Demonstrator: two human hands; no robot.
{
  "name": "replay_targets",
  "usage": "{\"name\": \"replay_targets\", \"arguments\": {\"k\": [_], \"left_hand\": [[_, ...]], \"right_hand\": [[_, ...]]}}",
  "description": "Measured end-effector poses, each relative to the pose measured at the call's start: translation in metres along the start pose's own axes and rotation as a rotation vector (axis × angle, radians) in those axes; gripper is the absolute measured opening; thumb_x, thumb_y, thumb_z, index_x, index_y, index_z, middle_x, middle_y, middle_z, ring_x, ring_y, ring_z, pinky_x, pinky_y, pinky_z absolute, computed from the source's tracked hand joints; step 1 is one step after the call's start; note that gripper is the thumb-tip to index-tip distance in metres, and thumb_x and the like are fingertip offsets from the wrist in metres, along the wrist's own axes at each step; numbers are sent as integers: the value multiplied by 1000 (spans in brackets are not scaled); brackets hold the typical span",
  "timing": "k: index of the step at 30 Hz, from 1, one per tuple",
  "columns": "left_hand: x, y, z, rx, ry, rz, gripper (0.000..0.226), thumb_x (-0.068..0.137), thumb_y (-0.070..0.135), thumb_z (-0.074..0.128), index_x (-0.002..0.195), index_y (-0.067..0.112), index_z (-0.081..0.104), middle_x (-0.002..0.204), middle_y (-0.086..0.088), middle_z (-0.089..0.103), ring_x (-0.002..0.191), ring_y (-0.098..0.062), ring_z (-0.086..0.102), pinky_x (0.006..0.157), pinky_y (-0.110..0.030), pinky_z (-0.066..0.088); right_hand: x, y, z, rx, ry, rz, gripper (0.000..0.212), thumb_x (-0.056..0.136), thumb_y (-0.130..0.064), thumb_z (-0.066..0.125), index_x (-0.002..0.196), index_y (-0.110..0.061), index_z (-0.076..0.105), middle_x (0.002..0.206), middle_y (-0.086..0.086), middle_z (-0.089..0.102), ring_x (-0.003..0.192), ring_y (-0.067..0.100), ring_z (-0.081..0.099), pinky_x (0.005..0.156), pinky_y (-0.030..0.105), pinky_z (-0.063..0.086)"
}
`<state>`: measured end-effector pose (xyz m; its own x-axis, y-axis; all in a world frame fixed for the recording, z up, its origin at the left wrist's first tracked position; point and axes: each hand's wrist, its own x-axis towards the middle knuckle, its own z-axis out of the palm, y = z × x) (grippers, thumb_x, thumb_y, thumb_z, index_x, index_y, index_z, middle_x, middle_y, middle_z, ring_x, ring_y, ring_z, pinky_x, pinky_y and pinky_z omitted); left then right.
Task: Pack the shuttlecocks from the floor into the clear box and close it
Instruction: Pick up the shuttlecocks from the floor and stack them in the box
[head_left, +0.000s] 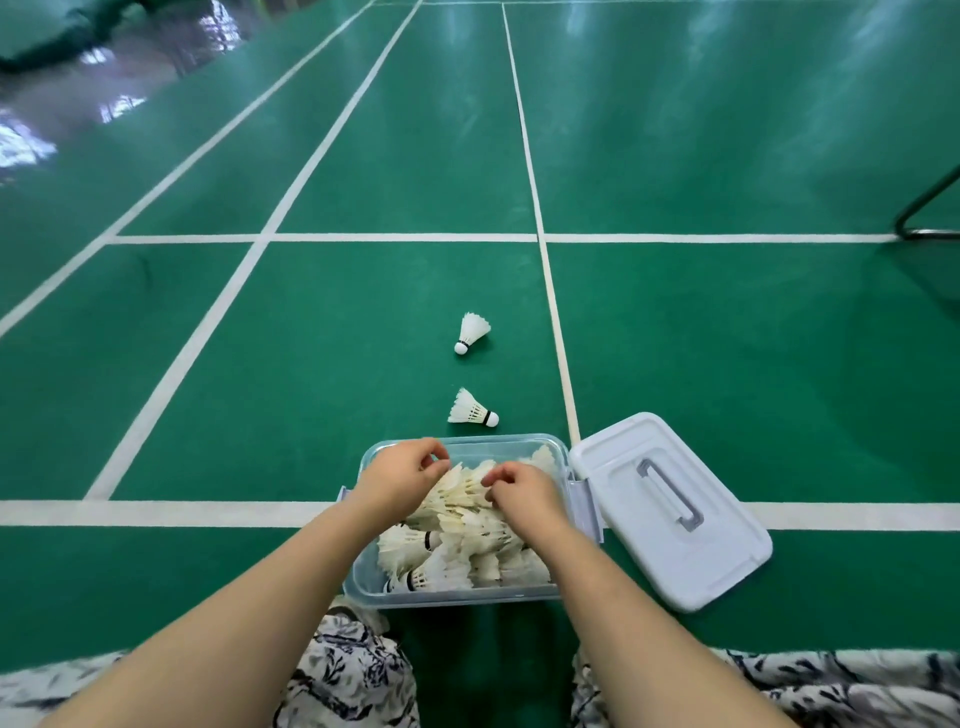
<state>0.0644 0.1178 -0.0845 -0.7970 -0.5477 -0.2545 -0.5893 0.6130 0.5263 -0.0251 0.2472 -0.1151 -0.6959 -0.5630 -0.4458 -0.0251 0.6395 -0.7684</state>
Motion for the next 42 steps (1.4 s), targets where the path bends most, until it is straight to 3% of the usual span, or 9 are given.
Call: {"name": "replay_targets", "arguments": {"k": [3, 6, 14, 18, 24, 29, 35, 38, 42], "left_hand": [[21, 4, -4, 8, 38, -18, 24, 92, 29, 49, 108, 16, 61, 104, -6, 66, 90, -21, 57, 75, -28, 41], [50, 10, -10, 0, 69, -30, 28, 93, 29, 48, 114, 14, 57, 106, -9, 65, 89, -22, 55, 79, -31, 42], [160, -9, 24, 17, -72, -198, 46, 90, 37, 51, 130, 16, 41, 122, -13, 59, 108, -30, 55, 90, -35, 43], [213, -27, 57, 2, -139, -278, 61, 85, 39, 59, 136, 17, 33, 129, -15, 54, 118, -33, 51, 95, -36, 40], [260, -44, 76, -118, -122, -259, 47, 86, 22, 56, 131, 21, 43, 100, -10, 65, 97, -27, 57, 76, -26, 38], [272, -57, 62, -264, 83, -291, 36, 92, 14, 38, 127, 22, 43, 89, -11, 58, 81, -26, 49, 69, -30, 35], [267, -73, 45, -214, 125, -237, 30, 94, 14, 35, 119, 22, 48, 61, 1, 47, 62, -22, 44, 60, -31, 33], [262, -77, 43, -213, 132, -237, 28, 94, 17, 38, 119, 22, 49, 62, -1, 48, 66, -25, 46, 64, -34, 36], [253, -72, 41, -253, 173, -214, 24, 94, 19, 44, 116, 20, 52, 63, 1, 49, 72, -27, 48, 68, -35, 39]], "right_hand": [[24, -11, -25, 38, 86, -41, 28, 84, -6, 45, 76, -27, 62, 83, -1, 67, 77, 21, 62, 74, 30, 51], [57, -19, -51, 23, 133, -53, 28, 81, -6, 45, 70, -28, 59, 85, 2, 68, 85, 26, 65, 81, 34, 51], [177, -19, -68, -243, 12, -11, 27, 86, -12, 46, 104, -21, 64, 93, 4, 64, 86, 23, 58, 76, 26, 45], [247, -19, -49, -350, -39, 8, 34, 87, -18, 48, 121, -20, 54, 113, 8, 64, 89, 25, 57, 77, 28, 43], [335, -30, -21, -276, 93, 40, 56, 89, -35, 55, 138, -14, 37, 139, 13, 43, 126, 32, 45, 103, 37, 36], [376, -58, -9, -188, 132, 27, 66, 89, -39, 55, 145, -15, 27, 151, 10, 26, 137, 32, 27, 111, 38, 25], [406, -80, 5, -341, 77, 5, 39, 88, -38, 53, 123, -21, 55, 138, 5, 45, 128, 31, 34, 101, 38, 34], [397, -73, 10, -337, 94, 7, 23, 88, -38, 49, 100, -24, 64, 118, 6, 61, 120, 31, 43, 94, 39, 37], [369, -59, 15, -236, 174, -44, 17, 85, -37, 55, 89, -26, 66, 106, 4, 67, 110, 29, 51, 94, 41, 42]]}}
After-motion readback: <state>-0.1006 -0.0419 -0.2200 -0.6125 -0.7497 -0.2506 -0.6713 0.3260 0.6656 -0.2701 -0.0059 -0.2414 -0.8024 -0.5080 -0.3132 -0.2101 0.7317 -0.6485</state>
